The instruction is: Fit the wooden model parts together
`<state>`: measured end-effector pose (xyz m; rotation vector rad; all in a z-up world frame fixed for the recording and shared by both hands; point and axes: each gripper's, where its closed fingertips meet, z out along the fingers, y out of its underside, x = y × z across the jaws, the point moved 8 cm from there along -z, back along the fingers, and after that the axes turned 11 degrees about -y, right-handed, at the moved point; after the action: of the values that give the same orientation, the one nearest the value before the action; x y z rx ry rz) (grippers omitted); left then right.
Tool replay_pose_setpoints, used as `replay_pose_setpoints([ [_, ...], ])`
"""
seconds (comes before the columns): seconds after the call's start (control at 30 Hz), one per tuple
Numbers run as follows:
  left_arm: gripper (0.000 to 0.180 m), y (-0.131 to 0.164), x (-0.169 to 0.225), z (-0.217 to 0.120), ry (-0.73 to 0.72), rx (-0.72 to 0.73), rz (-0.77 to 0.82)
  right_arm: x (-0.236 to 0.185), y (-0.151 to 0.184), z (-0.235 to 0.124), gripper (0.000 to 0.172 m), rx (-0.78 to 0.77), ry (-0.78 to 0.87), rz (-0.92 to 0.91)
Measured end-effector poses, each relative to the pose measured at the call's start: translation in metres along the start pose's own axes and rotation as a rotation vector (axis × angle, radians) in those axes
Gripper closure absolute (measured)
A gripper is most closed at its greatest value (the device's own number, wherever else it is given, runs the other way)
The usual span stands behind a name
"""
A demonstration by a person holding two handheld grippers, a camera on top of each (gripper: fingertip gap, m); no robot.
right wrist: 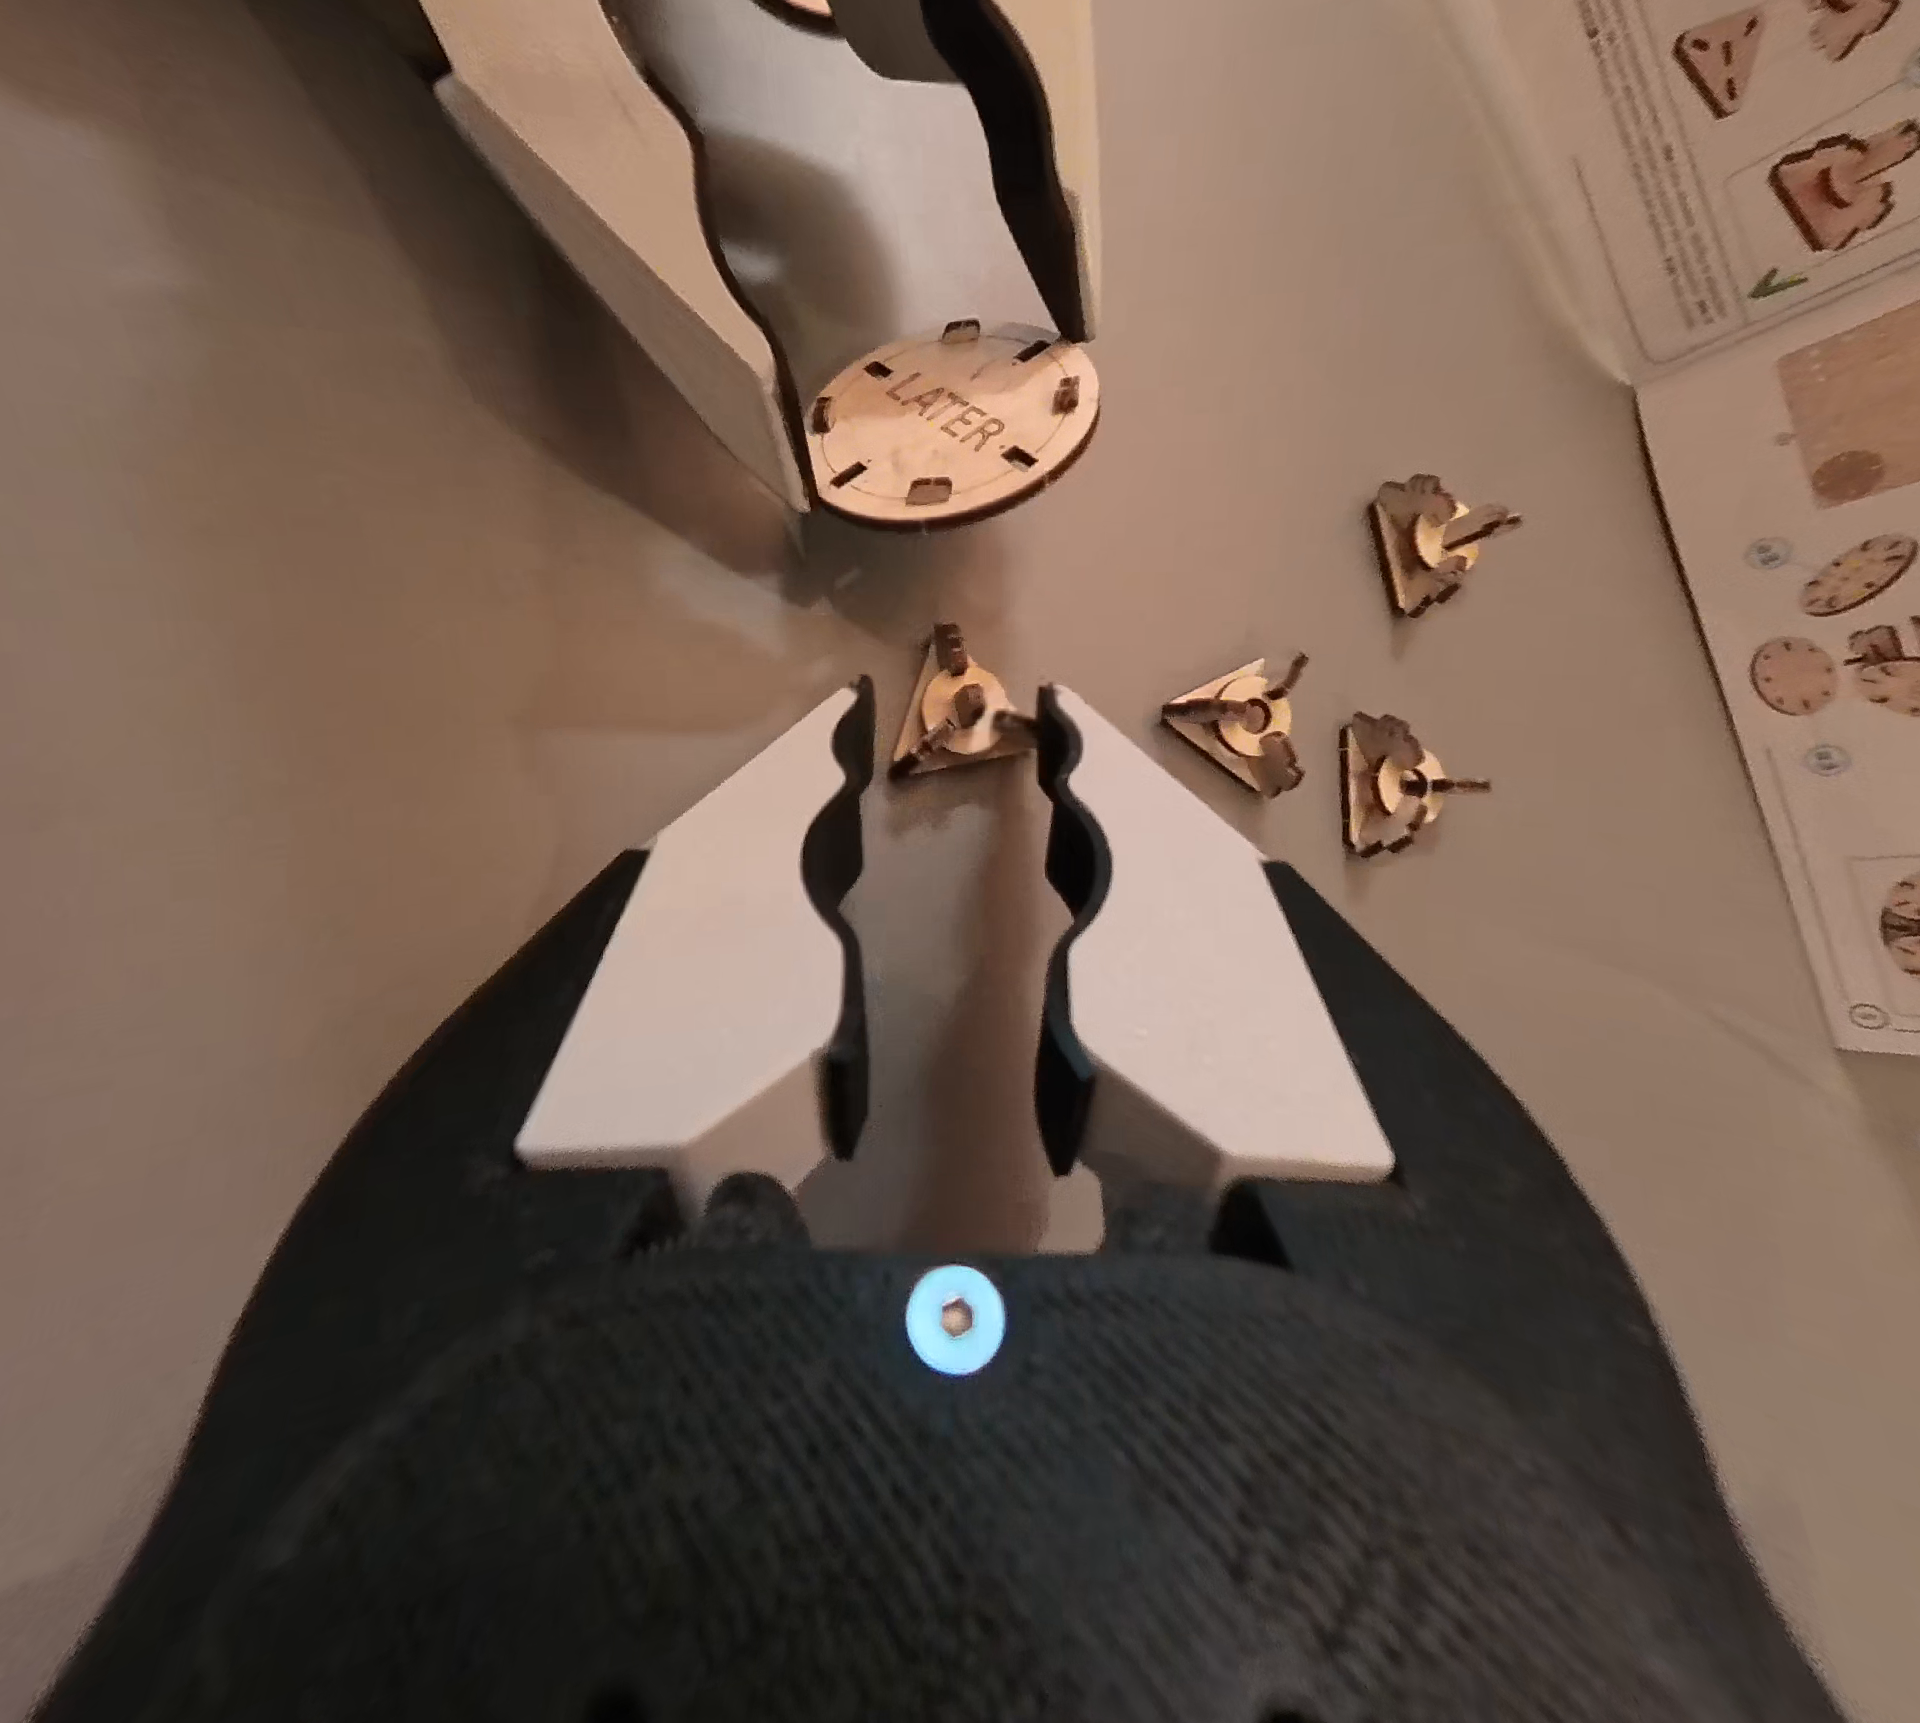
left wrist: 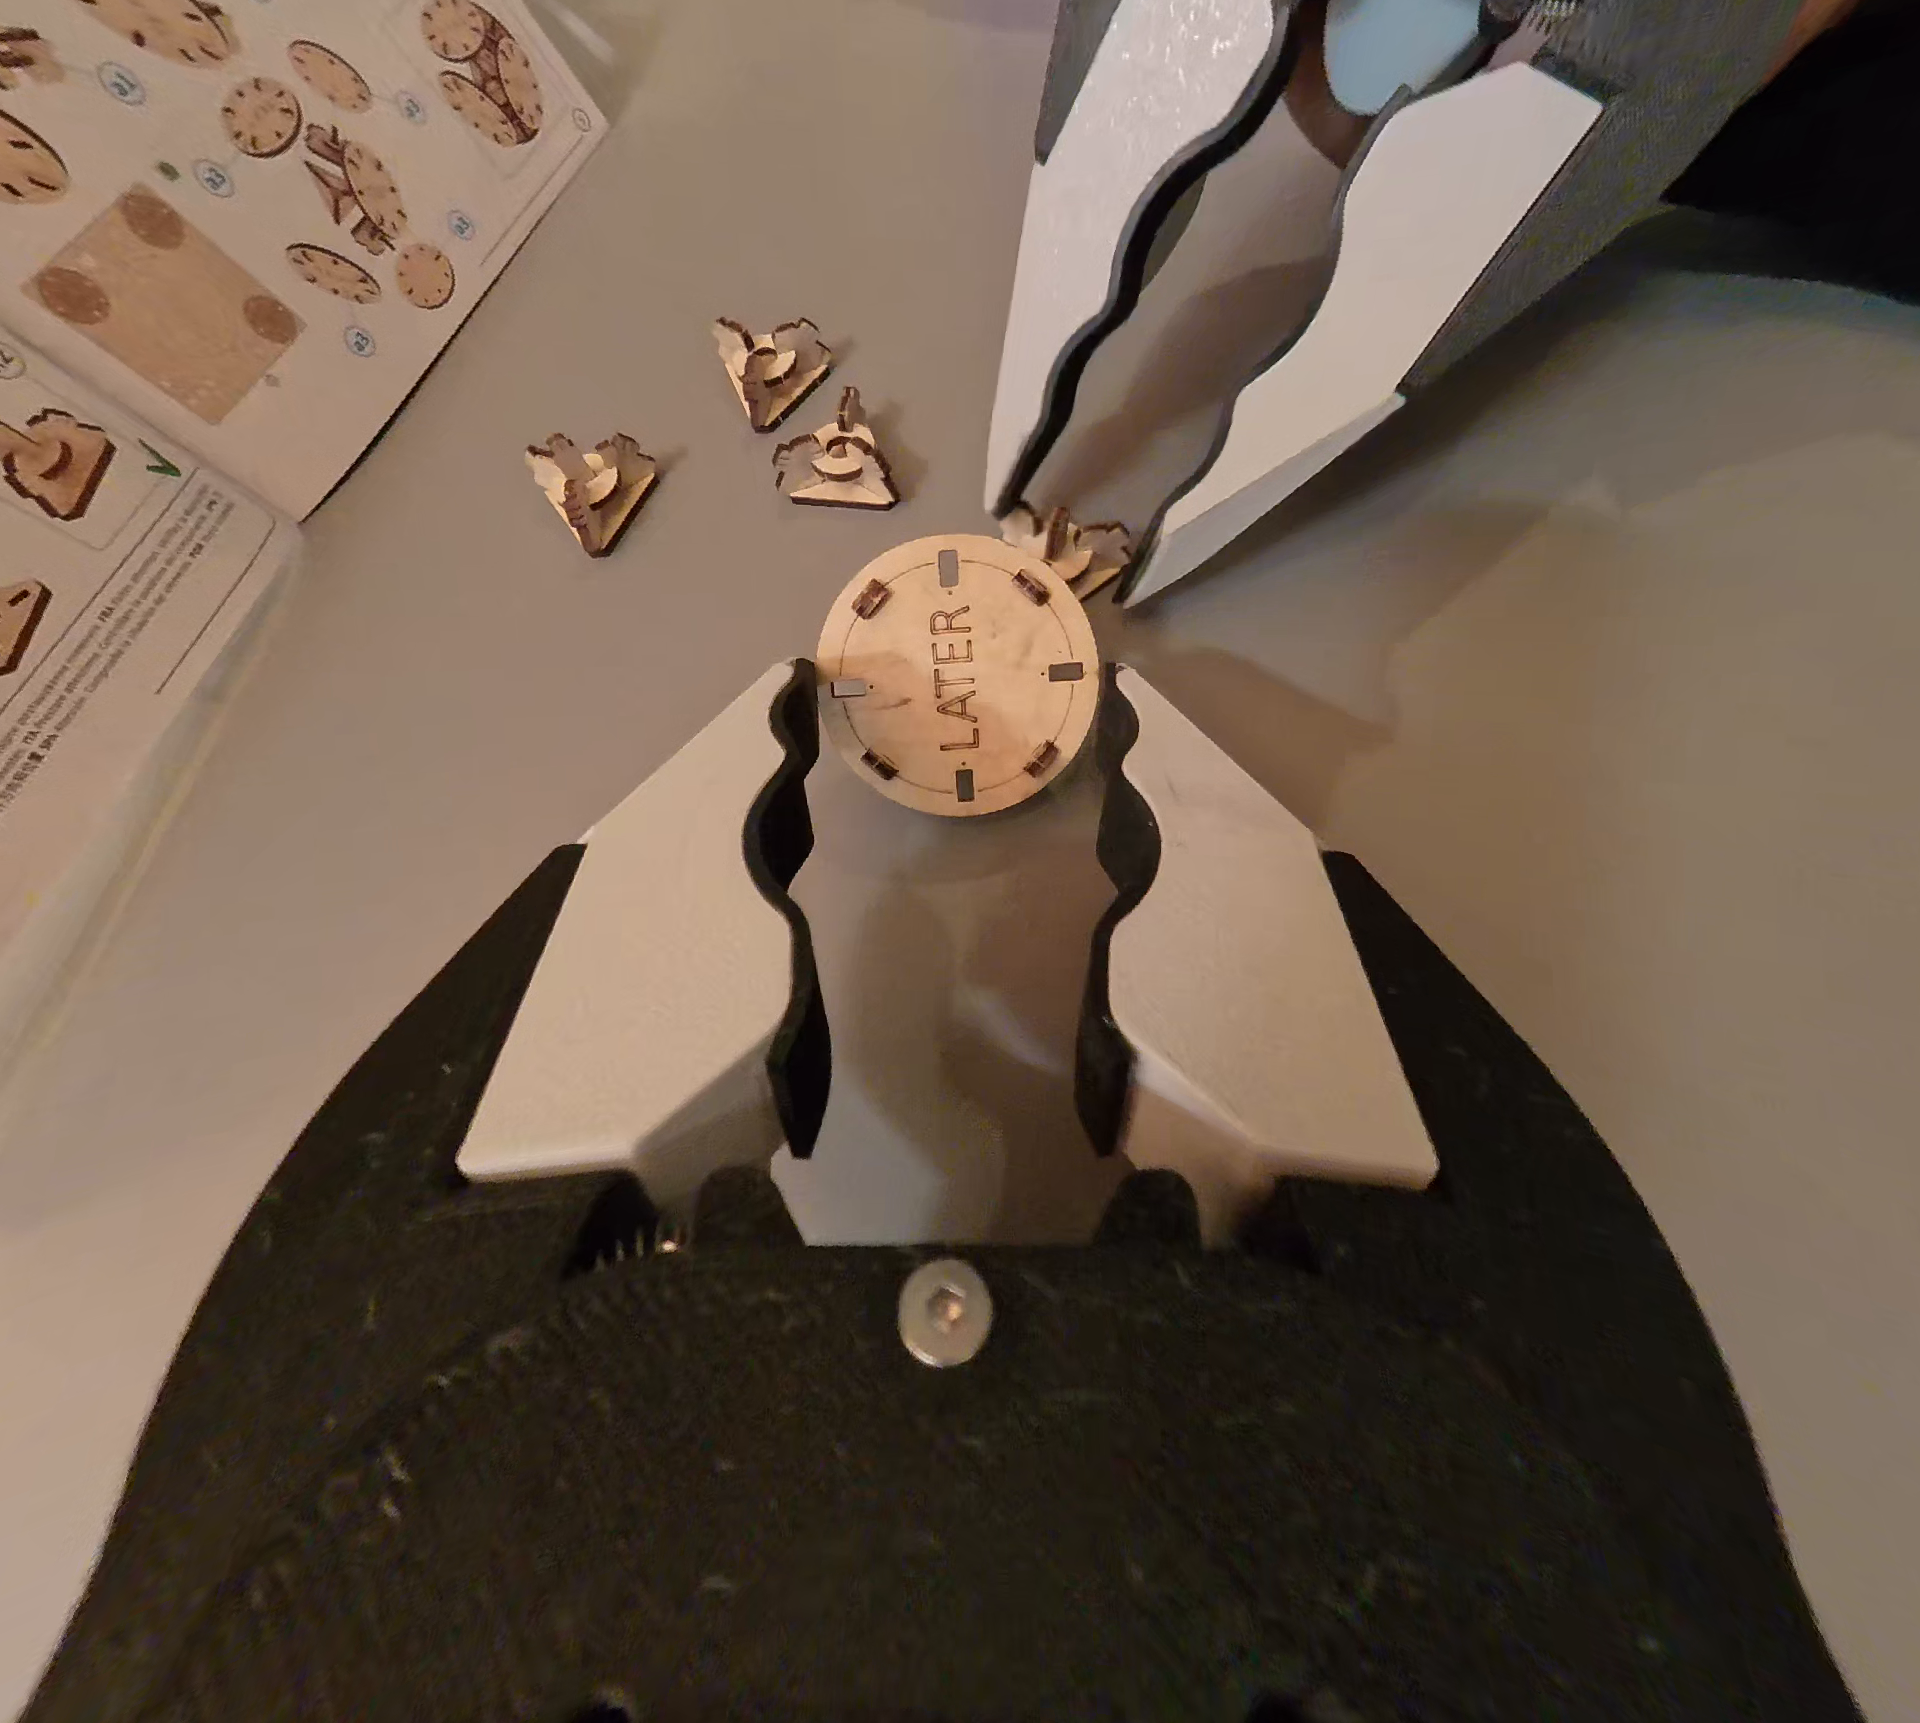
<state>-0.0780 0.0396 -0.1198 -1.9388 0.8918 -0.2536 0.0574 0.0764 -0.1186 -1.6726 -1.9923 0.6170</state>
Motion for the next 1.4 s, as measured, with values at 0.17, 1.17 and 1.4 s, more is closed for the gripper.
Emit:
replay_pose_setpoints([
  [0.17,0.127,0.000,0.001,0.000,0.001,-0.003,0.006,0.007,0.010,-0.001,0.122,0.074,-0.070,0.056],
  [1.17,0.128,-0.011,0.011,-0.005,0.120,0.105,-0.061,0.007,0.001,-0.022,0.140,0.308,-0.170,0.088],
  [1.4,0.128,-0.006,0.018,-0.002,0.128,0.051,0.021,0.001,-0.002,-0.021,0.140,0.259,-0.144,0.046],
])
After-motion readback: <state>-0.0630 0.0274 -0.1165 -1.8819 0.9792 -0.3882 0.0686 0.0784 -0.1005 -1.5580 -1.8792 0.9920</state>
